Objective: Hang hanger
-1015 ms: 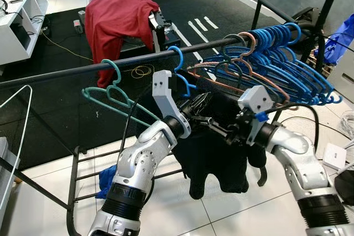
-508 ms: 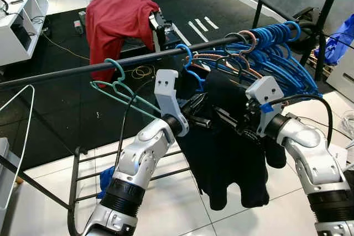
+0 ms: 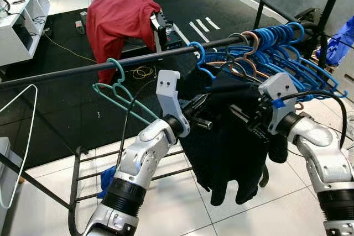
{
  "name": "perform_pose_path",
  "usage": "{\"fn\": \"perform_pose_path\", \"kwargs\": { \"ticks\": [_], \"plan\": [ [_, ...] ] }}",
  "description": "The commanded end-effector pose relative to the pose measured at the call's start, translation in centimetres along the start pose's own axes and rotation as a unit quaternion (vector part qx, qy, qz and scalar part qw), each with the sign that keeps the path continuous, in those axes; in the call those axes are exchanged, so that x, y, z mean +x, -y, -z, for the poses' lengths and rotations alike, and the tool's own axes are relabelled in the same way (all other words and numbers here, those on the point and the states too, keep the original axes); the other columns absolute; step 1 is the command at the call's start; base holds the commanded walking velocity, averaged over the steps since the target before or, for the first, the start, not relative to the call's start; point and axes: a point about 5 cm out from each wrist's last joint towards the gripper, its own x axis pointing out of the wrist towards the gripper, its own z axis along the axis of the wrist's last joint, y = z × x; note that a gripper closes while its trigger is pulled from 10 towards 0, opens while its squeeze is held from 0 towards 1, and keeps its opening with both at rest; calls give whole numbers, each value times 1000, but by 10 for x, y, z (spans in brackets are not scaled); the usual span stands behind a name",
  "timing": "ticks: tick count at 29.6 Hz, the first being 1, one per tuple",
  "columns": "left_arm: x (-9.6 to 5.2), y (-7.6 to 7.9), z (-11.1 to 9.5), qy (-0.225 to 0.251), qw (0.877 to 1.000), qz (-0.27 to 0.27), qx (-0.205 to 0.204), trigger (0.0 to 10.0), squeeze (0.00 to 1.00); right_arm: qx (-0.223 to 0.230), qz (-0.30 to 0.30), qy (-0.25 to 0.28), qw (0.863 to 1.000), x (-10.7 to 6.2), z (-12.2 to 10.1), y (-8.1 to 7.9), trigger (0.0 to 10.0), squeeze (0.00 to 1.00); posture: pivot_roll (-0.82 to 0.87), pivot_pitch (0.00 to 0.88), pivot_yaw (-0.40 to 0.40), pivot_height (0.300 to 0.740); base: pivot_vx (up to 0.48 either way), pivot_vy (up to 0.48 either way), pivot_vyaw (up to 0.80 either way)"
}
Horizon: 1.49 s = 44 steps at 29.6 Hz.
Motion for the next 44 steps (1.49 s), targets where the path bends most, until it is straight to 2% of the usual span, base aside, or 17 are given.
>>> {"fn": "perform_pose_path", "kwargs": {
  "ticks": [1,5,9,10,15,16,22,26,27,28,30,38,39,40,44],
  "plan": [
    [-7,-15,2,1,999,-36,4,0,0,10,75,-6,997,-16,4,26,10000,1000,-163,101,107,740,0,0,0],
    [-6,-15,2,1,999,-35,7,0,0,12,96,-1,995,-18,2,32,10000,1000,-163,101,108,740,0,0,0],
    [-5,-16,3,2,999,-34,10,0,0,21,83,4,996,-18,0,29,10000,984,-162,101,110,740,0,0,0],
    [-5,-16,3,2,999,-34,11,0,0,27,63,0,998,-18,0,25,10000,0,-161,101,110,740,0,0,0],
    [-6,-16,3,2,999,-35,12,0,0,25,15,-10,1000,-18,0,16,10000,0,-163,102,109,740,0,0,0],
    [-6,-17,3,2,999,-35,13,0,0,16,-2,-12,1000,-19,0,13,0,0,-162,102,108,740,0,0,0],
    [-6,-17,3,2,999,-36,13,0,0,-4,-13,-12,1000,-21,-3,13,0,0,-165,102,108,740,0,0,0],
    [-5,-17,5,0,999,-34,16,0,0,-62,-13,-24,998,-21,-6,15,0,0,-166,103,108,740,0,0,0],
    [-5,-17,5,0,999,-34,16,0,0,-62,-13,-24,998,-21,-6,15,0,0,-166,103,108,740,0,0,0],
    [-5,-17,5,-1,999,-34,16,0,0,-89,-15,-34,995,-21,-6,16,0,0,-168,104,109,740,0,0,0],
    [-5,-17,6,-1,999,-34,16,0,0,-103,-13,-38,994,-20,-6,16,0,0,-168,104,109,740,0,0,0],
    [-5,-16,6,-2,999,-32,17,0,0,-110,4,-40,993,-15,-6,18,0,0,-167,105,111,740,0,0,0],
    [-5,-16,6,-2,999,-31,16,0,0,-108,16,-42,993,-14,-5,19,7882,0,-167,104,110,740,0,0,0],
    [-4,-14,6,-1,999,-29,15,0,0,-95,42,-33,994,-11,-6,22,10000,1000,-166,104,111,740,0,0,0],
    [-3,-12,6,0,1000,-26,11,0,0,-85,80,-12,993,-6,-9,24,10000,1000,-165,104,111,740,0,0,0]
  ]
}}
